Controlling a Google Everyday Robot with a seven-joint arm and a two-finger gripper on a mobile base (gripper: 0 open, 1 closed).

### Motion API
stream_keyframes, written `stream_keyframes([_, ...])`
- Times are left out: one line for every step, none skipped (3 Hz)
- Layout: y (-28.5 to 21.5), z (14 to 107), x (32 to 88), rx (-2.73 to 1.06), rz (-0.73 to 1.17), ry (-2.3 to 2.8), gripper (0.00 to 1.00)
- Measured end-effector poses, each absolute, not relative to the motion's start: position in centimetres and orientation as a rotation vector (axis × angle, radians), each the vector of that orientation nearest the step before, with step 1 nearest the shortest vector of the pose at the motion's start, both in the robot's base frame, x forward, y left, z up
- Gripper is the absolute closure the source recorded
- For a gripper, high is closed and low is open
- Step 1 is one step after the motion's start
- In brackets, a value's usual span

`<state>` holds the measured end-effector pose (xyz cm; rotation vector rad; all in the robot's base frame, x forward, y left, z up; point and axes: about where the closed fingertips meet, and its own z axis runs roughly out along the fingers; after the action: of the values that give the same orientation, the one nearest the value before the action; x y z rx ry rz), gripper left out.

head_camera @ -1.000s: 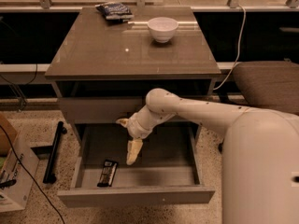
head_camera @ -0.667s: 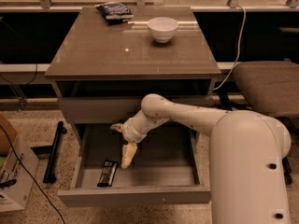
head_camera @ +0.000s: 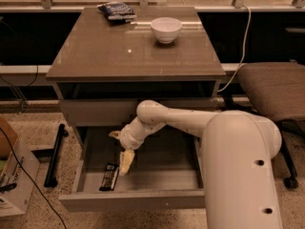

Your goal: Pick rxbar chocolate from middle drawer and place on counter

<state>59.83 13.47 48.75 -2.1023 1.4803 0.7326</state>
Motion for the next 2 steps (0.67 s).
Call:
stream_keyframes([14.35,46.71,59.23,-2.076,0.740,1.536,0.00])
stream_keyframes([14.93,45.73,58.62,-2.040,0.727,1.580,0.00])
